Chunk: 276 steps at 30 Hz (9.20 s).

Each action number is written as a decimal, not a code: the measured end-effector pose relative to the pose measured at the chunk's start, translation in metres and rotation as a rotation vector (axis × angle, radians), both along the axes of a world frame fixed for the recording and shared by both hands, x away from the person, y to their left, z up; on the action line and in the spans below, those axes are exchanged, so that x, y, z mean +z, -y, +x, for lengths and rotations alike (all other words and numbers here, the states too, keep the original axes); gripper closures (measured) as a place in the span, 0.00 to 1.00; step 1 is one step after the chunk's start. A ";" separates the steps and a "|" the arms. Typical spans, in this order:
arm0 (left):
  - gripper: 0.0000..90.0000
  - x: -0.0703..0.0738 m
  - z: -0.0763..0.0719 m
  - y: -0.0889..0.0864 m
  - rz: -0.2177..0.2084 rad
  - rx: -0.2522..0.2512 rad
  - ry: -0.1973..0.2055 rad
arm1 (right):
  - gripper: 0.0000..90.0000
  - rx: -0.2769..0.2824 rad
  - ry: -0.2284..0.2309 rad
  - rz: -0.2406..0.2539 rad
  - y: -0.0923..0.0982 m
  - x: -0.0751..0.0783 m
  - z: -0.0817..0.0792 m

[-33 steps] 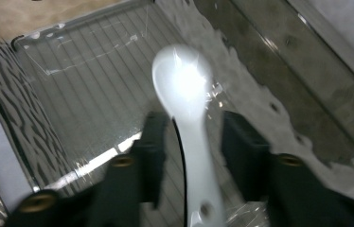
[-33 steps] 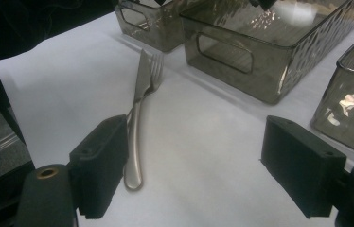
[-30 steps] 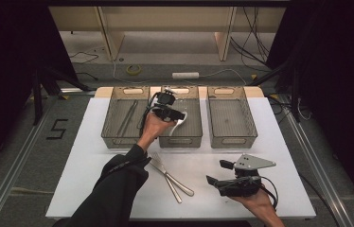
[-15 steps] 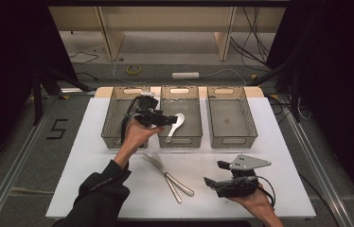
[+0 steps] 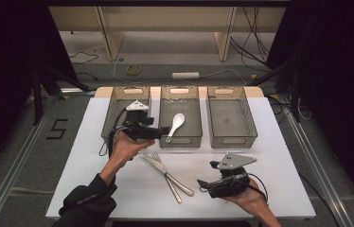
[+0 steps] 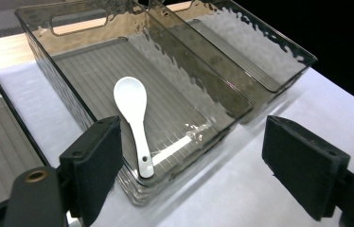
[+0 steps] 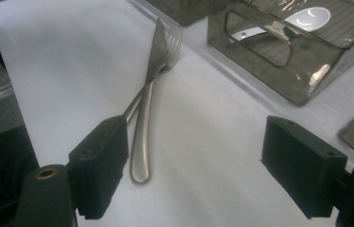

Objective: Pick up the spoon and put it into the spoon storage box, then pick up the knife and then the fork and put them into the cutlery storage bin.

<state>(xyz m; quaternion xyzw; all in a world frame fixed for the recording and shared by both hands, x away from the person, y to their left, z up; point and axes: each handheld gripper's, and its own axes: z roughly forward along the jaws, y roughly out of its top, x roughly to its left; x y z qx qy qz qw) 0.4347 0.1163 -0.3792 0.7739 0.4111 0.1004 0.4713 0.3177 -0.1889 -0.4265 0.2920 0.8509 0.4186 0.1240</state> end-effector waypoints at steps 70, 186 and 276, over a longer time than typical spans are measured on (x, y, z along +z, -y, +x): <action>0.18 -0.029 -0.096 -0.067 -0.077 0.022 0.148 | 0.31 0.171 -0.162 -0.319 -0.096 -0.009 0.055; 0.18 -0.028 -0.106 -0.074 -0.099 0.029 0.171 | 0.91 0.163 -0.257 -0.182 -0.064 0.015 0.092; 0.18 -0.027 -0.108 -0.073 -0.115 0.027 0.179 | 0.90 -0.516 -0.369 -0.095 0.057 0.012 0.223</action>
